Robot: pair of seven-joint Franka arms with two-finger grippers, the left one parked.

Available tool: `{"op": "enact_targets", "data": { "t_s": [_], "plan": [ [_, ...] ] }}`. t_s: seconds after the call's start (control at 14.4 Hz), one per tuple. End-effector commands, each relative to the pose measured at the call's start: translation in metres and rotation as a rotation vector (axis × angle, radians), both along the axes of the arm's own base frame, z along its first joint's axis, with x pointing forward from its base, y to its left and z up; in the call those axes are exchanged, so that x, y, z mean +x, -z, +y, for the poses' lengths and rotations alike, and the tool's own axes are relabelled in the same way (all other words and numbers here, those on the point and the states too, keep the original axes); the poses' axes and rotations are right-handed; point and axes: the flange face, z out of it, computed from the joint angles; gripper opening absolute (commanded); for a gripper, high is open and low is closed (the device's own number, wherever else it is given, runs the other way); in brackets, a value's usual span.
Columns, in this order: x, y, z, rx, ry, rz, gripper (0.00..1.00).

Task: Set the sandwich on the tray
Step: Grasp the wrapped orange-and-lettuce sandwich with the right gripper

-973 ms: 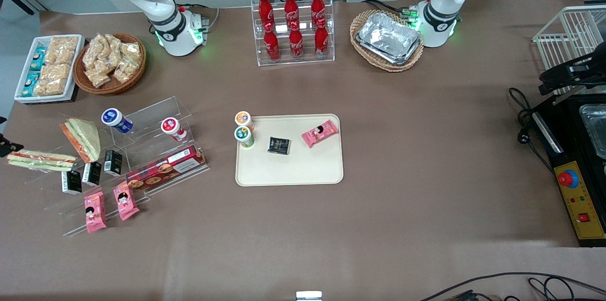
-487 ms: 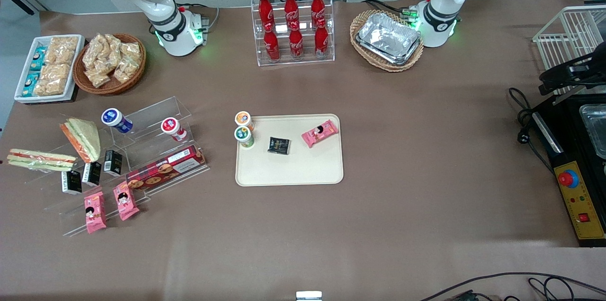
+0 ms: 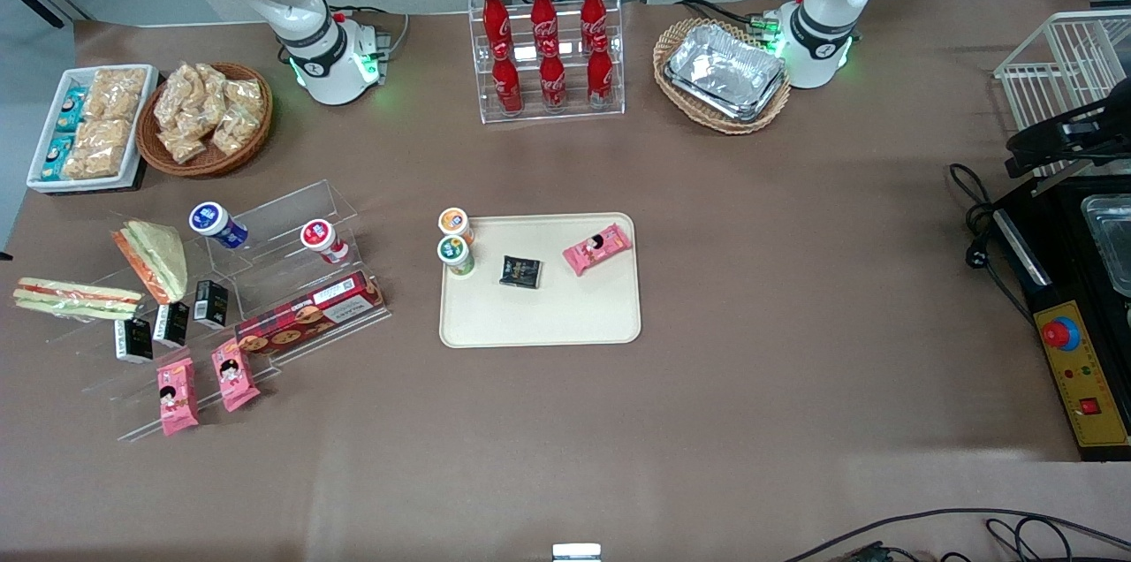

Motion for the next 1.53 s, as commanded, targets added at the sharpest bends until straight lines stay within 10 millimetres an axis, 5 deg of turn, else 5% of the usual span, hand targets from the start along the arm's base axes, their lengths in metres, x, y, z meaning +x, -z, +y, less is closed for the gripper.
{"op": "enact_targets", "data": {
  "t_s": [0.0, 0.9, 0.97, 1.11, 1.32, 1.46],
  "plan": [
    [0.01, 0.018, -0.003, 0.0, 0.157, -0.042, 1.0],
    [0.014, 0.076, 0.001, 0.024, 0.218, 0.012, 0.96],
    [0.013, 0.077, -0.001, 0.023, 0.204, 0.013, 0.91],
    [0.017, 0.084, 0.003, 0.017, 0.189, 0.003, 0.45],
    [0.019, 0.096, 0.004, 0.005, 0.176, 0.01, 0.32],
    [0.024, 0.097, 0.014, -0.005, 0.138, -0.002, 0.07]
  ]
}}
